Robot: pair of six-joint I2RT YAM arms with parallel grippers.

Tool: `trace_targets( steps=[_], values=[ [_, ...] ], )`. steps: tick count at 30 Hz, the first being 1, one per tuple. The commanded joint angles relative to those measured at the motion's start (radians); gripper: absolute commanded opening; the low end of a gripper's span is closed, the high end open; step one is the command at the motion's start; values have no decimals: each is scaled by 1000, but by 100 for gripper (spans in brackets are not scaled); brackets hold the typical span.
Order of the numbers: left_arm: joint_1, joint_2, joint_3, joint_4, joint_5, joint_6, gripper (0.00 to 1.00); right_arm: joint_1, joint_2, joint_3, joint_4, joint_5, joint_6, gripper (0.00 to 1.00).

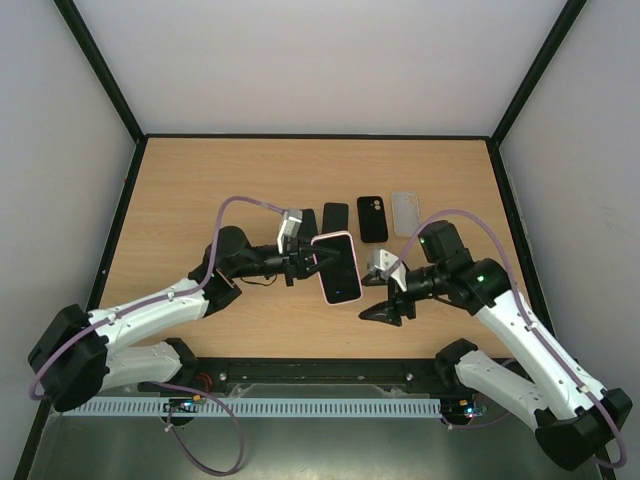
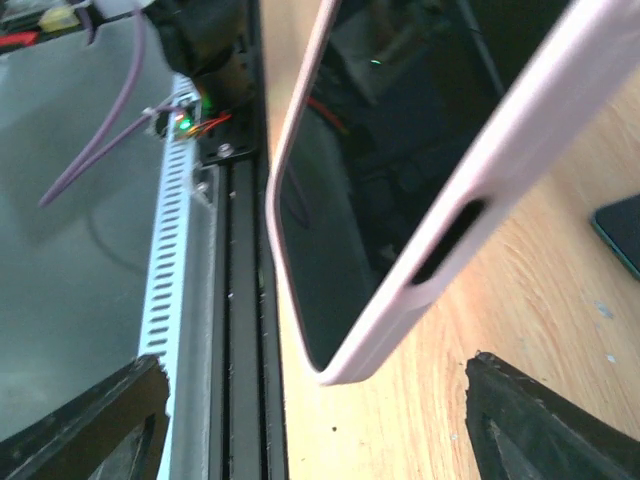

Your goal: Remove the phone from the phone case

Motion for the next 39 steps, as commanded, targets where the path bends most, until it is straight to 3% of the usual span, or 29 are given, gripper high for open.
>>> trace_targets(
  steps=[1, 6, 12, 17, 23, 27, 33, 39],
  values=[
    [6, -5, 1, 207, 55, -80, 2, 2, -54, 36, -140, -101, -146, 75],
    [4, 36, 2, 299, 111, -131, 2, 2, -111, 20, -68, -106, -88, 68],
    [-2, 68, 7, 360, 153, -151, 3, 2, -71, 43, -89, -130, -110, 56],
    [-18, 87, 26, 352, 177, -151, 2, 2, -58, 47, -111, -133, -151, 40],
    [-31, 109, 46, 340, 211, -148, 2, 2, -55, 51, -142, -137, -196, 36],
    [-38, 114, 52, 338, 221, -149, 3, 1, -49, 52, -158, -133, -222, 28],
    [-48, 114, 55, 342, 225, -158, 2, 1, -37, 50, -168, -129, -250, 28],
    [-56, 137, 64, 378, 244, -215, 2, 1, -36, 50, -186, -98, -318, 19]
  ],
)
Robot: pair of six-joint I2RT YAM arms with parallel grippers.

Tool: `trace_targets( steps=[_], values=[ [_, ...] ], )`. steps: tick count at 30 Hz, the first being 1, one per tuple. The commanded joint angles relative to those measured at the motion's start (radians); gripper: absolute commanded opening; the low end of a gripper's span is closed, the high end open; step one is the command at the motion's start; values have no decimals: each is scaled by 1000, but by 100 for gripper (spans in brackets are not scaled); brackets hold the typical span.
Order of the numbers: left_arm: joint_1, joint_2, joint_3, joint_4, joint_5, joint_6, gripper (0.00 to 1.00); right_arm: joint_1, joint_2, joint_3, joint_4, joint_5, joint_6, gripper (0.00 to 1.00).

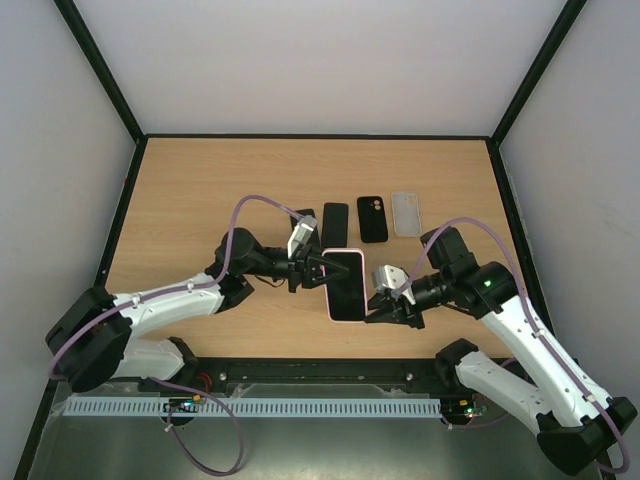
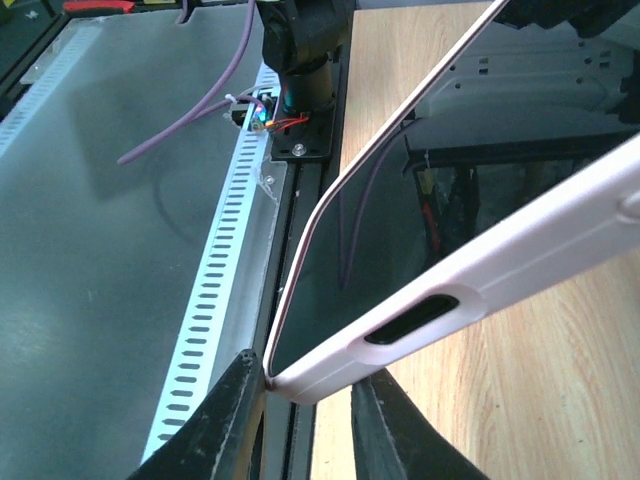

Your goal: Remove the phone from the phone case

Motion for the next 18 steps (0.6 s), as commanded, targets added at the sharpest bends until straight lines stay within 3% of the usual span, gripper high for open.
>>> trace_targets(
  steps=[1, 6, 13, 18],
  values=[
    [-16, 18, 54, 145, 42, -80, 2, 2, 1, 24, -38, 36, -92, 17],
    [-24, 66, 65, 248, 86, -178, 3, 2, 1, 24, -37, 60, -133, 11],
    [-40, 103, 74, 374, 120, -290, 2, 2, -2, 27, -15, 114, -164, 10],
    [-44, 98, 74, 366, 122, -290, 2, 2, -1, 31, 47, 129, -105, 8]
  ],
)
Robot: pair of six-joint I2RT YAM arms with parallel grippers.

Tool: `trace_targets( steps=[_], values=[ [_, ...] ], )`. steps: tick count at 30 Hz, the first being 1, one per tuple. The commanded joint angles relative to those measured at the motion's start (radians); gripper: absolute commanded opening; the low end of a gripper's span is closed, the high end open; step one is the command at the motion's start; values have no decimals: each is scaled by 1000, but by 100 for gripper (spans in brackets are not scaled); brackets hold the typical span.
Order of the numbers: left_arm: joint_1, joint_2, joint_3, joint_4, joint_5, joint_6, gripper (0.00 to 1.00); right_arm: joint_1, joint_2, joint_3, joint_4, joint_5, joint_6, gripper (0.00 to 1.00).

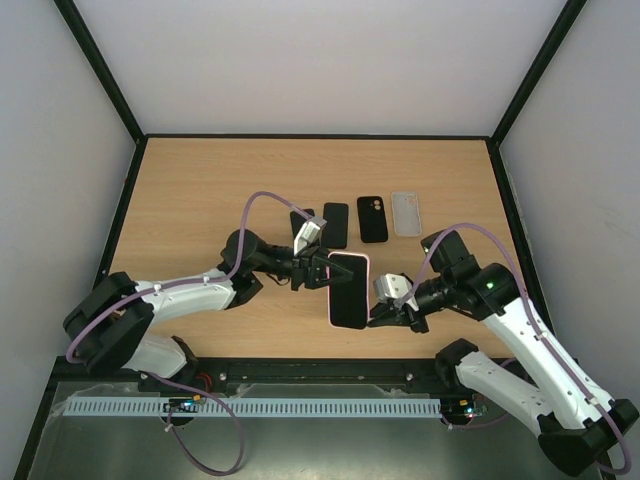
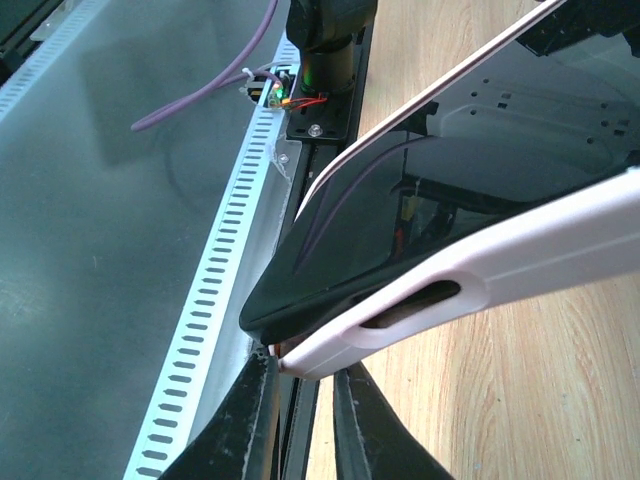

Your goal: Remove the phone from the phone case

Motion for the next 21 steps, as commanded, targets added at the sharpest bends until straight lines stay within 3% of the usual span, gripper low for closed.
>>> trace_targets(
  steps=[1, 5, 9, 11, 17, 21],
  values=[
    [-36, -22, 54, 157, 32, -82, 2, -4, 2, 23, 149, 114, 47, 7],
    [-37, -27, 47, 156, 27, -82, 2, -4, -11, 17, 255, 127, 181, 6],
    [-38, -30, 36, 157, 23, -78, 2, -4, -49, -14, 483, 168, 425, 7],
    [-37, -29, 28, 156, 19, -74, 2, -4, -67, -36, 585, 198, 546, 15],
    [-38, -19, -3, 178, 4, -70, 3, -4, -46, -31, 710, 252, 751, 20],
    [-39, 13, -26, 282, -4, -130, 2, -6, -35, -17, 757, 262, 857, 34]
  ],
)
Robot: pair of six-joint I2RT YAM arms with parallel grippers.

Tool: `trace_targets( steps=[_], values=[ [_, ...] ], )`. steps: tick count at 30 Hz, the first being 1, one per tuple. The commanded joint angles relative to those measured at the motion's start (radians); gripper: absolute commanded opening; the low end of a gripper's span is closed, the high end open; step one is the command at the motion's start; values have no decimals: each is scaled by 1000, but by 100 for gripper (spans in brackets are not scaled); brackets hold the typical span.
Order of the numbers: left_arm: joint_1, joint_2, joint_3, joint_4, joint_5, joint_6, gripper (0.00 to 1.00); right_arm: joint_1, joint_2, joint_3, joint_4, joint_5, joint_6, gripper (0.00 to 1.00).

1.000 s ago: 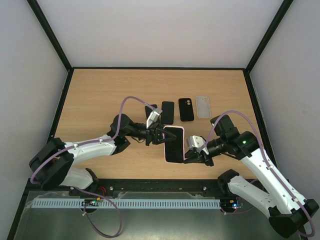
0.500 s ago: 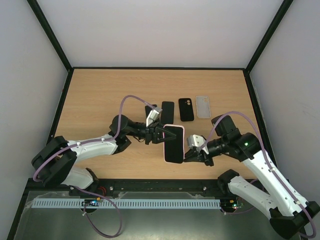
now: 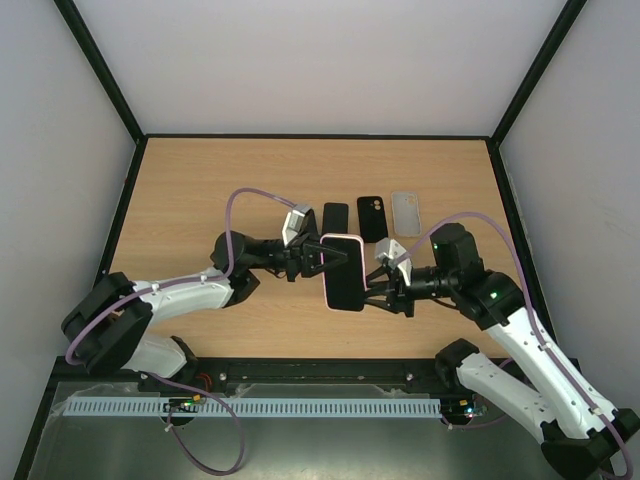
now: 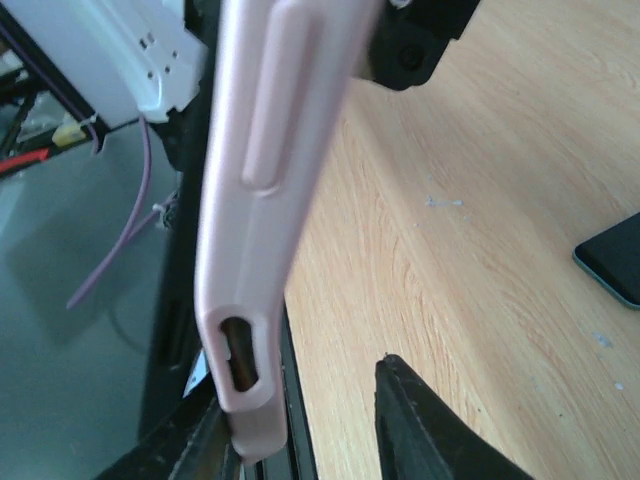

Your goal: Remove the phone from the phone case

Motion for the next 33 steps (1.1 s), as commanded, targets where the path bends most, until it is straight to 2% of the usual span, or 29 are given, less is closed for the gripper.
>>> trace_targets(
  steps=[1, 4, 7, 10, 14, 20, 22, 24, 27, 28, 30, 33],
  values=[
    [-67, 28, -22, 166, 94, -111, 3, -18, 32, 33, 397, 143, 192, 36],
    [-69, 54, -24, 170, 82, -108, 2, -18, 37, 46, 406, 130, 230, 50],
    [-71, 75, -19, 110, 57, -66, 2, -17, 42, 65, 408, 44, 275, 62],
    [-73, 79, -8, -28, 18, 20, 3, -17, 47, 81, 416, -49, 315, 63],
    [-72, 68, 35, -254, -46, 135, 2, -17, 50, 88, 400, -97, 346, 45],
    [-64, 54, 115, -495, -163, 244, 4, -17, 40, 92, 340, -121, 404, 5],
    [-58, 51, 132, -547, -201, 263, 11, -17, 34, 91, 328, -111, 433, 2],
    [-47, 42, 139, -580, -228, 274, 23, -18, 28, 92, 303, -75, 448, 2],
    [-39, -14, 149, -660, -315, 339, 53, -19, 15, 78, 262, 12, 460, 2],
    [-42, -43, 157, -708, -364, 377, 60, -19, 10, 71, 249, 56, 466, 2],
    [-44, -110, 171, -839, -488, 444, 69, -19, 8, 56, 216, 105, 462, 2],
    [-44, -206, 172, -957, -667, 519, 77, -19, 13, 32, 178, 129, 467, 2]
  ],
)
